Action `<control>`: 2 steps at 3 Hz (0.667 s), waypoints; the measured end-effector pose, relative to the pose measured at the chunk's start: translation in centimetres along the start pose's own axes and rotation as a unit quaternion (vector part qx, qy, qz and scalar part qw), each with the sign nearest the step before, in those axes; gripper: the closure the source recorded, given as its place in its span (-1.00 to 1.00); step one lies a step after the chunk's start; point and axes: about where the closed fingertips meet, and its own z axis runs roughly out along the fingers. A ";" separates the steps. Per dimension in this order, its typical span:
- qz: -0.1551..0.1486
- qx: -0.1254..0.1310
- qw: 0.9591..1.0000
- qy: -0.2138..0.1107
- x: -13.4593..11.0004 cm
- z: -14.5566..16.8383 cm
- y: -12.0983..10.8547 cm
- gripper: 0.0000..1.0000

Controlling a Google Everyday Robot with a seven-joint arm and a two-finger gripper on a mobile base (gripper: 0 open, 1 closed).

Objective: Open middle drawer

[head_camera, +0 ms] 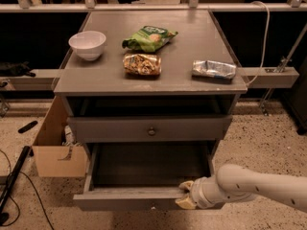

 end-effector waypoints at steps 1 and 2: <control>0.000 0.000 1.000 0.000 -0.1 -0.1 0.0 1.00; 0.003 -0.003 1.000 0.001 0.2 -0.3 0.7 1.00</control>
Offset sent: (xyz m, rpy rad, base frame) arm -0.3284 -0.0978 0.0477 0.0120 0.3186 -0.0235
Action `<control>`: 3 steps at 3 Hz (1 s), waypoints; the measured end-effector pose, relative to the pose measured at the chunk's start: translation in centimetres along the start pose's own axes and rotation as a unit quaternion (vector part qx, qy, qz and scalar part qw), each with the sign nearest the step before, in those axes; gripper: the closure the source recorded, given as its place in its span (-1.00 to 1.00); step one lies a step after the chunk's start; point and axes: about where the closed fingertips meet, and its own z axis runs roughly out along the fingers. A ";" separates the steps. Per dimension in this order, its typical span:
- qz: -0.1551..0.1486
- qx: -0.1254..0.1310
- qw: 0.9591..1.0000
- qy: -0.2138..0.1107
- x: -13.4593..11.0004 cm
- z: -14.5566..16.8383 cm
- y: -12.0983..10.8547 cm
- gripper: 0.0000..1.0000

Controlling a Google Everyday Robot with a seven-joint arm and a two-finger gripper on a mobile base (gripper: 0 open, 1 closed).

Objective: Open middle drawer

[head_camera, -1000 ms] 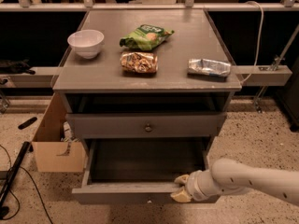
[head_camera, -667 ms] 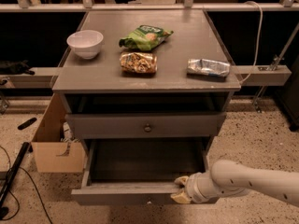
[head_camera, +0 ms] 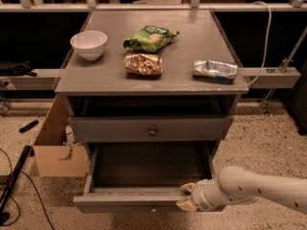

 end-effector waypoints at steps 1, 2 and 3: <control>0.002 -0.003 1.000 0.001 0.3 -0.3 0.7 0.48; 0.002 -0.003 1.000 0.001 0.3 -0.3 0.7 0.01; 0.002 -0.003 1.000 0.001 0.3 -0.3 0.7 -0.46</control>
Offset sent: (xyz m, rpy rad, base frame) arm -0.0080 -0.0007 0.0013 0.0003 0.0072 0.0004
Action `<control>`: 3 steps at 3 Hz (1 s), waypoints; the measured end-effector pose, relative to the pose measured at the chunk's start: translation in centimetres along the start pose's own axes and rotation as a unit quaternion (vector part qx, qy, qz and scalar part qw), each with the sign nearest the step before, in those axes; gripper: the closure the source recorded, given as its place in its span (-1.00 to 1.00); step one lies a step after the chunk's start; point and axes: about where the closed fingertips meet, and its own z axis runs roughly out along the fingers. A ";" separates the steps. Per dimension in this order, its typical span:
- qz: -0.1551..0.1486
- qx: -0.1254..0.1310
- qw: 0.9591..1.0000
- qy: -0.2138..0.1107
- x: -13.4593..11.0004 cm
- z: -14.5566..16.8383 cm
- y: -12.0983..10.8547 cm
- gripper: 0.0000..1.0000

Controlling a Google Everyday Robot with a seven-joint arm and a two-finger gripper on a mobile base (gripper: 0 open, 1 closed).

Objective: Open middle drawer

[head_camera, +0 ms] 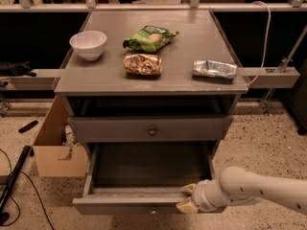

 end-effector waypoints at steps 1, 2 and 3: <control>0.000 0.000 1.000 0.000 0.0 0.0 0.0 -0.91; 0.000 0.000 1.000 0.000 0.0 0.0 0.0 -1.00; 0.000 0.000 1.000 0.000 0.0 0.0 0.0 -1.00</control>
Offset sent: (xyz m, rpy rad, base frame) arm 0.0000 0.0000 0.0000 0.0000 0.0000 0.0000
